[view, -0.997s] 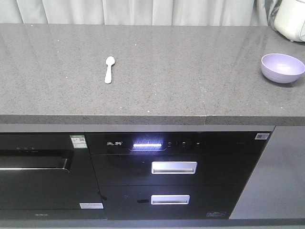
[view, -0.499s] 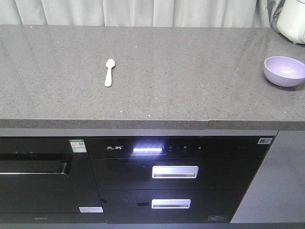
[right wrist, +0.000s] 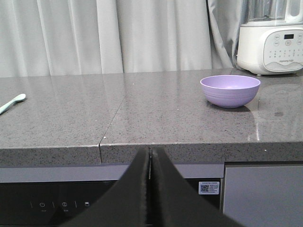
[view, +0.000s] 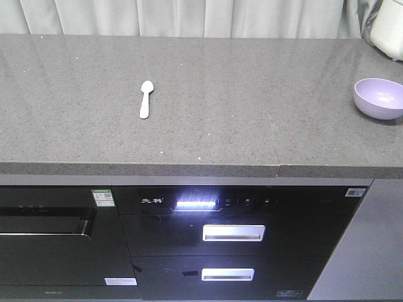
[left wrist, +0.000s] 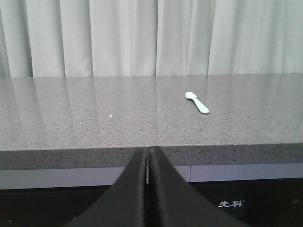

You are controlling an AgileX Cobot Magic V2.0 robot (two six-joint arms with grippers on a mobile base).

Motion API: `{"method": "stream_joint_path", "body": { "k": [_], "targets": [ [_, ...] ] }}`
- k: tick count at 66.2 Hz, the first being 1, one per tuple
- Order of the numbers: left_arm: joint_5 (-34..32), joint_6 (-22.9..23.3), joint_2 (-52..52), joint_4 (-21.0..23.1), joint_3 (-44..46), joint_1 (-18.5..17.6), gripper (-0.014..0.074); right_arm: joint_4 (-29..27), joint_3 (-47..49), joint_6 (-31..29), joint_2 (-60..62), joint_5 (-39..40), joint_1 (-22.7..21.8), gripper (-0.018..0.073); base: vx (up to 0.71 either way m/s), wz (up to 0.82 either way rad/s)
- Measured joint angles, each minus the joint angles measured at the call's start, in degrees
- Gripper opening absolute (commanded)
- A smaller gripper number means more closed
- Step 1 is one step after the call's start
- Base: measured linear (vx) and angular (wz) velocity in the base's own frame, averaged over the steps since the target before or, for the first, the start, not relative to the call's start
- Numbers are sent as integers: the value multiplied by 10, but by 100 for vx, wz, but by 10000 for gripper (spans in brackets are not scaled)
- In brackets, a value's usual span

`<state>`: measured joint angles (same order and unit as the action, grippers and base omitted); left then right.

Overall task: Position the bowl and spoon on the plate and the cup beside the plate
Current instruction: 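Approach the counter edge, bringing both grippers above the countertop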

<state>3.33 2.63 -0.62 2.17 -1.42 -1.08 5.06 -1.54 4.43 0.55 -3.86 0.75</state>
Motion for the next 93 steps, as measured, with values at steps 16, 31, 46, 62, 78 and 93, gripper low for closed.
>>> {"method": "stream_joint_path", "body": {
  "k": [16, 31, 46, 62, 78, 93],
  "targets": [
    [0, 0, 0, 0, 0, 0, -6, 0, 0, 0, 0, 0, 0, -5, 4, 1],
    [0, 0, 0, 0, 0, 0, -6, 0, 0, 0, 0, 0, 0, -5, 4, 1],
    [0, 0, 0, 0, 0, 0, -6, 0, 0, 0, 0, 0, 0, -5, 5, 1],
    [0, 0, 0, 0, 0, 0, -6, 0, 0, 0, 0, 0, 0, -5, 5, 1],
    [0, 0, 0, 0, 0, 0, -6, 0, 0, 0, 0, 0, 0, -5, 5, 1],
    [0, 0, 0, 0, 0, 0, -6, 0, 0, 0, 0, 0, 0, -5, 5, 0]
  ]
}}
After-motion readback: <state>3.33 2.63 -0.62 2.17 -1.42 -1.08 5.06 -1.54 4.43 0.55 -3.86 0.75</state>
